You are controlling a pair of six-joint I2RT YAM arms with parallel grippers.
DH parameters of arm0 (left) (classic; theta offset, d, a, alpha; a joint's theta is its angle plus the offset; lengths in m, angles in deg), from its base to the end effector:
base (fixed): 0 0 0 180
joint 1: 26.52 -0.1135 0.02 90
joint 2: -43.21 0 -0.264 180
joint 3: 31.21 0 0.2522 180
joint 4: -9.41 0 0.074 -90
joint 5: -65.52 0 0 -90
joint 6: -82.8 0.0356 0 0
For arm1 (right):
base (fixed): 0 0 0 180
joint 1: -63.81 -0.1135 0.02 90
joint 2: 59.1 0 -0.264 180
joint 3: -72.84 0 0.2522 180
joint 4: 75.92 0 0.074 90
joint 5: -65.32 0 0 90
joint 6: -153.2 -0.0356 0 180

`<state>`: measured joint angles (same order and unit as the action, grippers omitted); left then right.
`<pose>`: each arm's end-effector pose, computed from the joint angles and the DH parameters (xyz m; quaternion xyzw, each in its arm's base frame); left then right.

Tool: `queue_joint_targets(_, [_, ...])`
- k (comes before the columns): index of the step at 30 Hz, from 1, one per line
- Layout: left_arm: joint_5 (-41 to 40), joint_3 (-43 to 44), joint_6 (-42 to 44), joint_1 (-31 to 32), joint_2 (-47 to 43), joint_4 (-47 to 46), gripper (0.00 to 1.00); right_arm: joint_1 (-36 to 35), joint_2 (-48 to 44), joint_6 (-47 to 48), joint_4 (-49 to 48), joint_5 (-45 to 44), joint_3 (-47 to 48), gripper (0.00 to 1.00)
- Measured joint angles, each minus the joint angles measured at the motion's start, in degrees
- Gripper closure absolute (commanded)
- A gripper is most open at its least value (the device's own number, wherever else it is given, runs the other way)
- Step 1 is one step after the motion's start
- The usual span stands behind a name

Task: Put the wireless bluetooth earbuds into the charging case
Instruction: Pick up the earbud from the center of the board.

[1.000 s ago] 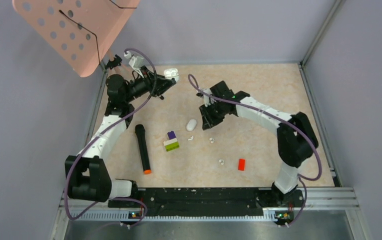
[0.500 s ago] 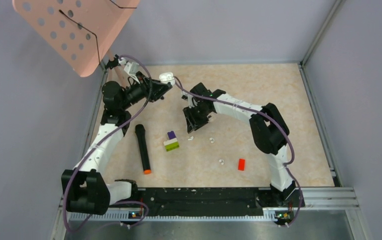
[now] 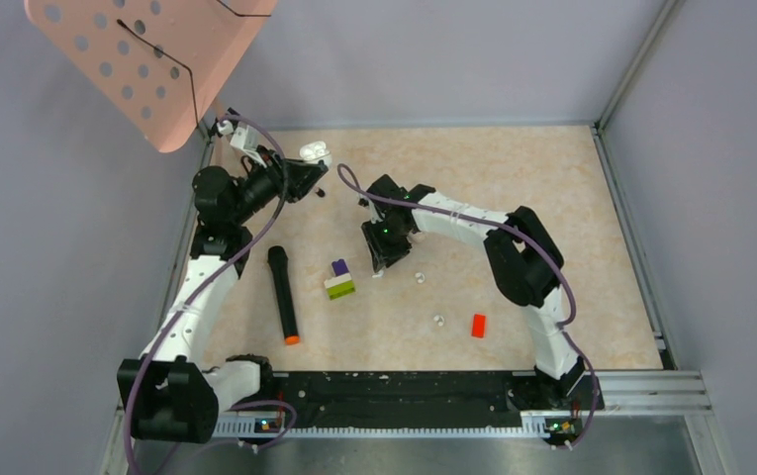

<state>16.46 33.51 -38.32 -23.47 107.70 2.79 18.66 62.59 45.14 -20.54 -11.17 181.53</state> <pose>0.2571 -0.0371 0.3648 0.1030 0.6666 -0.4277 0.6017 0.3075 0.3210 0.1804 -0.2499 0.9431 0.1960 0.0981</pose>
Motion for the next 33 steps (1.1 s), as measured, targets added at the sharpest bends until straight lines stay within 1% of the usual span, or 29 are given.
queue_joint_targets(11, [-1.0, -1.3, 1.0, -0.4, -1.0, 1.7, 1.00, 0.0, 2.4, -1.6, 0.2, -0.5, 0.5, 0.69])
queue_joint_targets(15, [-1.0, -1.5, 1.1, -0.5, -1.0, 1.9, 1.00, 0.0, 2.7, -1.7, 0.2, -0.6, 0.9, 0.75])
queue_joint_targets(18, [-1.0, -1.5, 1.1, -0.6, -1.0, 2.0, 1.00, 0.0, 2.8, -1.7, 0.2, -0.6, 0.9, 0.78])
queue_joint_targets(20, [-1.0, -1.5, 1.1, -0.6, -1.0, 2.0, 1.00, 0.0, 3.1, -1.7, 0.3, -0.5, 1.2, 0.82])
queue_joint_targets(24, [-0.9, -1.5, 1.1, -0.7, -1.0, 2.0, 1.00, 0.0, 3.3, -1.8, 0.4, -0.5, 1.6, 1.00])
queue_joint_targets(29, [-0.1, -1.6, 1.2, -0.7, -0.5, 1.0, 1.00, 0.7, 2.0, -0.9, 0.3, -1.5, 1.0, 1.00])
queue_joint_targets(33, [3.4, -1.6, 1.3, -0.7, 2.4, -2.4, 1.00, 2.9, -4.0, 2.5, 1.3, -3.5, -2.9, 1.00])
